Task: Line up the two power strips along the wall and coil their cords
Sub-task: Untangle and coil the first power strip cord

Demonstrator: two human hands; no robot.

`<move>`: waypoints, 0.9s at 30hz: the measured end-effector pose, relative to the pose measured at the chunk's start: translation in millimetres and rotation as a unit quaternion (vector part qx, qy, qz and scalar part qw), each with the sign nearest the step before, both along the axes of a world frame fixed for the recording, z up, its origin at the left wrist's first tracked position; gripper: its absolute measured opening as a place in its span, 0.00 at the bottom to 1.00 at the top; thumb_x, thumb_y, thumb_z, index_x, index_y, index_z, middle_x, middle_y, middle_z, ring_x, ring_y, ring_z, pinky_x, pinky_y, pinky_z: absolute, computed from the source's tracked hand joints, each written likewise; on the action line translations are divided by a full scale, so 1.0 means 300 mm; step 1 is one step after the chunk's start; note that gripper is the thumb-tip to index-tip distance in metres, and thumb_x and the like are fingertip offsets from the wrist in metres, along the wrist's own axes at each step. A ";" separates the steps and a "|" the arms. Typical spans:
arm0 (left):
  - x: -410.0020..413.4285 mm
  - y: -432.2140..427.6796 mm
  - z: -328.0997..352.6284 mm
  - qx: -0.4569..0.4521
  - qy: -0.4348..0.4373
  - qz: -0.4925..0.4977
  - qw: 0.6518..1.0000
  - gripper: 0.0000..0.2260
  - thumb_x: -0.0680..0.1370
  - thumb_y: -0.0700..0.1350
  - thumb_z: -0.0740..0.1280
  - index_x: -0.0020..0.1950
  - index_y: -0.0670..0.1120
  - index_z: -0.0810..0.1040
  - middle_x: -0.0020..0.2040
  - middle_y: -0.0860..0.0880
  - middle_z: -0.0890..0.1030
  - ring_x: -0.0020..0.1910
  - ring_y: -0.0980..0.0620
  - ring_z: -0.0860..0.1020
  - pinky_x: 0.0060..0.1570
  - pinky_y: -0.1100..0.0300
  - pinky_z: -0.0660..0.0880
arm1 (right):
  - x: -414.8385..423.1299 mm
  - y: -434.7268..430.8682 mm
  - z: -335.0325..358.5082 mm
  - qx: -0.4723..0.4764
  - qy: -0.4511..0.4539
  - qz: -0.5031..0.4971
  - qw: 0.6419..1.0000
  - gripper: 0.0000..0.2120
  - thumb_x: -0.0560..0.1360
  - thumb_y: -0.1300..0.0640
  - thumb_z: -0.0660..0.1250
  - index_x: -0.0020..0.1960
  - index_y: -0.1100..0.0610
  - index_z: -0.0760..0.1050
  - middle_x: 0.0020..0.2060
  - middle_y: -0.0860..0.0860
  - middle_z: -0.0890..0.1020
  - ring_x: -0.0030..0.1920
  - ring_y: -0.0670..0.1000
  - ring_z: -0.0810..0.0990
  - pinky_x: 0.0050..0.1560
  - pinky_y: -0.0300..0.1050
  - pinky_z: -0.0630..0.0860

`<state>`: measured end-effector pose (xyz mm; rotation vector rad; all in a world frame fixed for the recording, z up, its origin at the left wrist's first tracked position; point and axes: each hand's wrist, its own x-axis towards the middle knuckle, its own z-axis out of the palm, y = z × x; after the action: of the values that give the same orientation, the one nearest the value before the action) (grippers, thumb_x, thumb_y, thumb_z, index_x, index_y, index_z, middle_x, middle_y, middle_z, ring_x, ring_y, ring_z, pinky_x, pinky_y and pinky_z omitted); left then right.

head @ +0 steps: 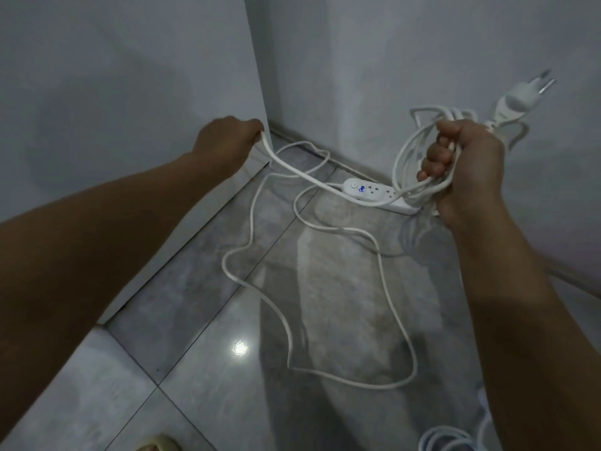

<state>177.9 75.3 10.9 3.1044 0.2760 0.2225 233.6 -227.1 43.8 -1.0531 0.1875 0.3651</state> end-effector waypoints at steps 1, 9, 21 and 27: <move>0.010 -0.010 0.018 0.007 -0.010 -0.006 1.000 0.11 0.81 0.43 0.58 0.60 0.44 0.76 0.47 0.34 0.78 0.45 0.36 0.77 0.42 0.49 0.71 | 0.000 0.002 -0.003 -0.012 -0.004 -0.005 1.000 0.16 0.76 0.58 0.59 0.30 0.52 0.63 0.19 0.45 0.62 0.19 0.45 0.59 0.26 0.39 0.58; 0.036 -0.035 0.099 -0.002 -0.101 -0.025 0.995 0.11 0.81 0.42 0.57 0.58 0.42 0.76 0.52 0.38 0.78 0.51 0.38 0.75 0.47 0.48 0.71 | -0.009 0.007 -0.021 -0.051 -0.003 -0.017 0.999 0.16 0.75 0.58 0.62 0.29 0.53 0.64 0.18 0.46 0.63 0.18 0.46 0.60 0.24 0.37 0.59; -0.129 -0.127 0.238 0.161 0.250 -0.109 0.949 0.16 0.83 0.55 0.49 0.50 0.45 0.69 0.36 0.46 0.69 0.36 0.46 0.70 0.40 0.57 0.67 | -0.026 0.026 -0.046 -0.199 -0.103 -0.076 0.972 0.12 0.71 0.63 0.65 0.31 0.57 0.68 0.18 0.46 0.66 0.20 0.47 0.62 0.22 0.38 0.59; -0.006 -0.168 0.119 -0.145 0.344 0.129 0.919 0.13 0.82 0.44 0.56 0.40 0.42 0.72 0.31 0.45 0.72 0.24 0.51 0.69 0.23 0.65 0.67 | -0.076 0.076 -0.078 -0.200 -0.123 -0.037 0.971 0.14 0.72 0.65 0.65 0.29 0.59 0.67 0.17 0.46 0.66 0.18 0.46 0.61 0.20 0.37 0.60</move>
<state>176.2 24.9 46.6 2.7138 0.6547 -0.8462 210.7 -204.3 20.3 -1.4740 0.0788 0.1271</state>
